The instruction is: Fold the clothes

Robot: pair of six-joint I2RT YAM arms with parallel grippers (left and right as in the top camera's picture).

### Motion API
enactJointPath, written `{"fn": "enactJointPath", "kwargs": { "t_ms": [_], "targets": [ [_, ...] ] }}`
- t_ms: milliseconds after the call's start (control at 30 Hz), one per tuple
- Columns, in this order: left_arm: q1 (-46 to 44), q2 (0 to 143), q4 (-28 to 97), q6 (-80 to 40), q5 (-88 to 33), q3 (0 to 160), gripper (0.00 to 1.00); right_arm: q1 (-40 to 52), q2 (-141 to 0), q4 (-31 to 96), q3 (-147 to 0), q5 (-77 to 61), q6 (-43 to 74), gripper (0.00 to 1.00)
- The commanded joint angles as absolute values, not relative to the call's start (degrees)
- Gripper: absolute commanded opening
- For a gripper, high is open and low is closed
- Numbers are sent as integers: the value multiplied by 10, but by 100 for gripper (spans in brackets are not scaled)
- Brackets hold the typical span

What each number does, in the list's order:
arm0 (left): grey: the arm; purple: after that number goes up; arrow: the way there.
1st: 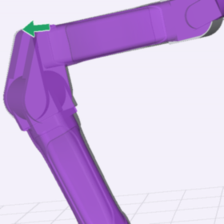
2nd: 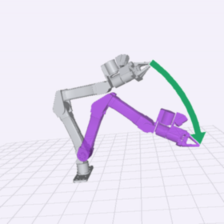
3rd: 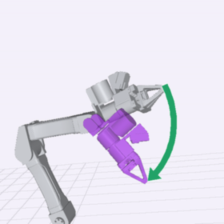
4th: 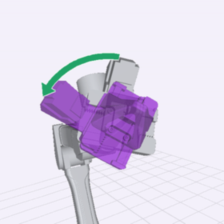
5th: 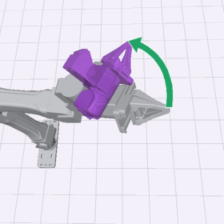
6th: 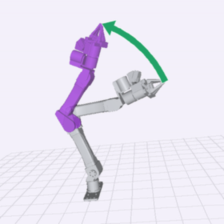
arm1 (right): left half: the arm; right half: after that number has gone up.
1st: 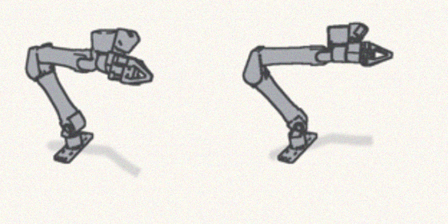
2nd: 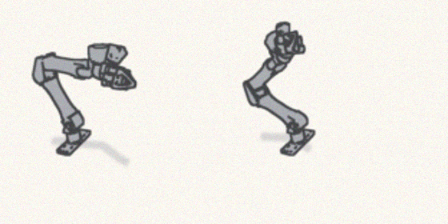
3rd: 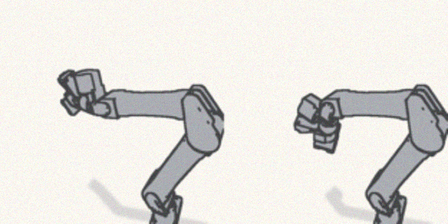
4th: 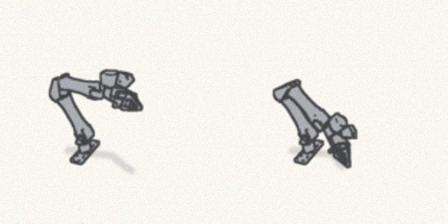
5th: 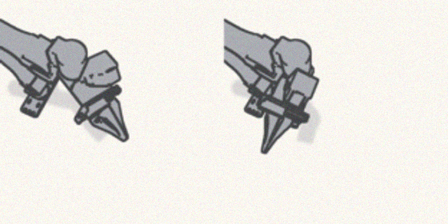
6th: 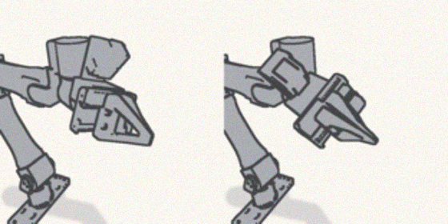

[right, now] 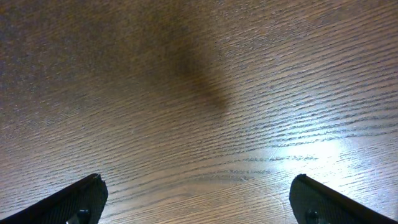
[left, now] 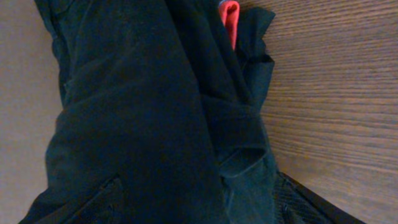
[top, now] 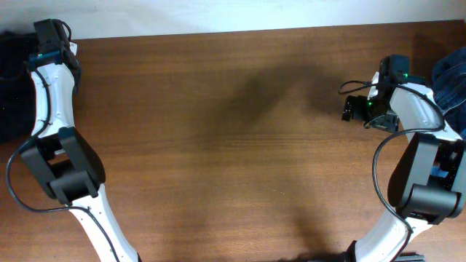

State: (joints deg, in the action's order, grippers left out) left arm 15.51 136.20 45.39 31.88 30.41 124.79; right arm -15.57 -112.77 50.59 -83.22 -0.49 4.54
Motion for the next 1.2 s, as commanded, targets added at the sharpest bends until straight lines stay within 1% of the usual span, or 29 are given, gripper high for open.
{"fn": "enactJointPath", "kwargs": {
  "t_ms": [0,333,367,467,700,767,1167],
  "targets": [
    [156,1381,450,311,300,1242,76,-158,-1117,506,-840,-8,49,99],
    [156,1382,439,311,334,1240,76,-158,-1117,506,-840,-8,49,99],
    [157,1382,439,311,335,1240,72,-158,-1117,506,-840,-8,49,99],
    [157,1383,438,311,335,1240,64,-158,-1117,506,-840,-8,49,99],
    [158,1383,433,311,335,1240,63,-158,-1117,506,-840,-8,49,99],
    [161,1383,433,311,335,1240,57,-158,-1117,506,-840,-8,49,99],
    [175,1390,437,311,339,1237,57,-158,-1117,506,-840,-8,49,98]
  ]
}}
